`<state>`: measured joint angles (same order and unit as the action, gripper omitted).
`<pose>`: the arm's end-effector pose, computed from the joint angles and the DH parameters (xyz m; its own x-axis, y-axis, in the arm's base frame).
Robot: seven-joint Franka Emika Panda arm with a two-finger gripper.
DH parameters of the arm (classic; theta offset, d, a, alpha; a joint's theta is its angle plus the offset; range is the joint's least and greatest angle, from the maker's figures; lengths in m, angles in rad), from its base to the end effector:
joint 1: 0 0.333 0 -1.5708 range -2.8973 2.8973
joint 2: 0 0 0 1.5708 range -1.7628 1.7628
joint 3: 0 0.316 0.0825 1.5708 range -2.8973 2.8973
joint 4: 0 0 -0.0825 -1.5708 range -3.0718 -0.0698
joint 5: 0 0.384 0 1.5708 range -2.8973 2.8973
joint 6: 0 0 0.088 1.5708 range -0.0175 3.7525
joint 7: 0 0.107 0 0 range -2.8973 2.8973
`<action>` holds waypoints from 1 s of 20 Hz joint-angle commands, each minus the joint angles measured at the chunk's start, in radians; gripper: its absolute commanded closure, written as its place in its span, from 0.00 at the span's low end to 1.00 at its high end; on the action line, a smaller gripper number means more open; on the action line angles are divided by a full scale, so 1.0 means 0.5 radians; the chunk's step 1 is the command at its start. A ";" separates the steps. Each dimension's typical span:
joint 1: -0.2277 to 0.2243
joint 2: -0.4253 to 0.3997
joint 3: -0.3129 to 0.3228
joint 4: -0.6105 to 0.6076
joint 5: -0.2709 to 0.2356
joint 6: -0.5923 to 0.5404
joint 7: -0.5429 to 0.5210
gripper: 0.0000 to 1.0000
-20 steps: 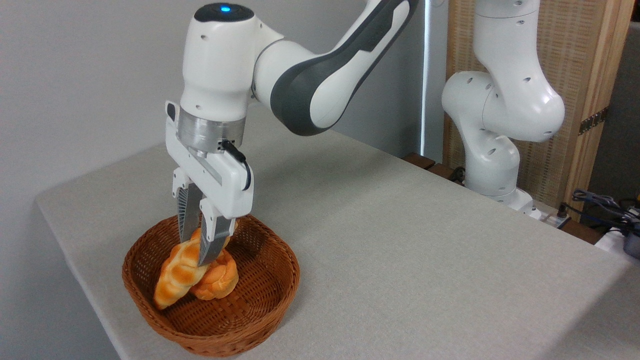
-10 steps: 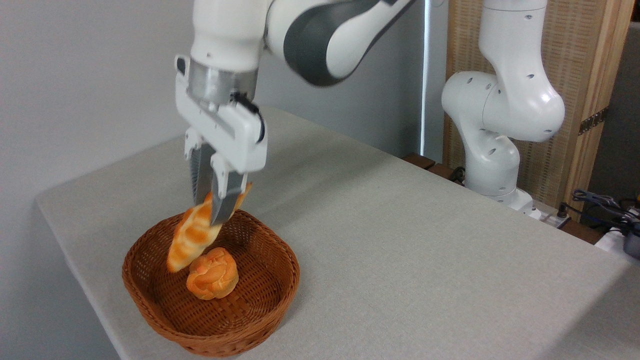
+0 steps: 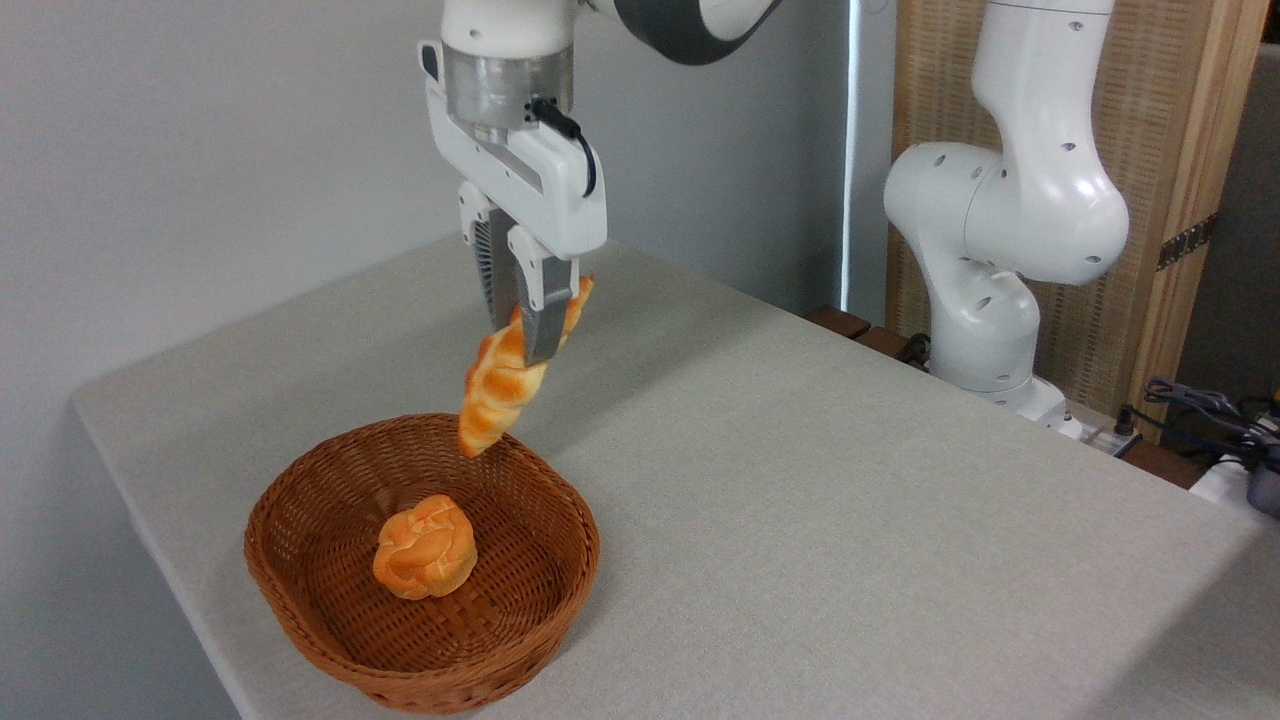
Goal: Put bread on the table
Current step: 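Lift the long bread roll out of the basket and carry it beside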
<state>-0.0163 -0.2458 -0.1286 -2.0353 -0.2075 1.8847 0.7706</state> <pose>0.4864 -0.0917 0.5587 0.6471 -0.7403 0.1822 -0.7589 -0.6484 0.0605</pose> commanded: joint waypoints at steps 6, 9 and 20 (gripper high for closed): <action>-0.127 -0.162 0.027 -0.261 -0.024 -0.143 0.020 0.50; -0.148 -0.162 0.027 -0.310 -0.024 -0.149 0.017 0.50; -0.201 -0.134 0.024 -0.384 -0.021 -0.122 0.017 0.07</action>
<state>-0.1037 -0.3029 -0.1287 -2.2212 -0.2075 1.8255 0.7705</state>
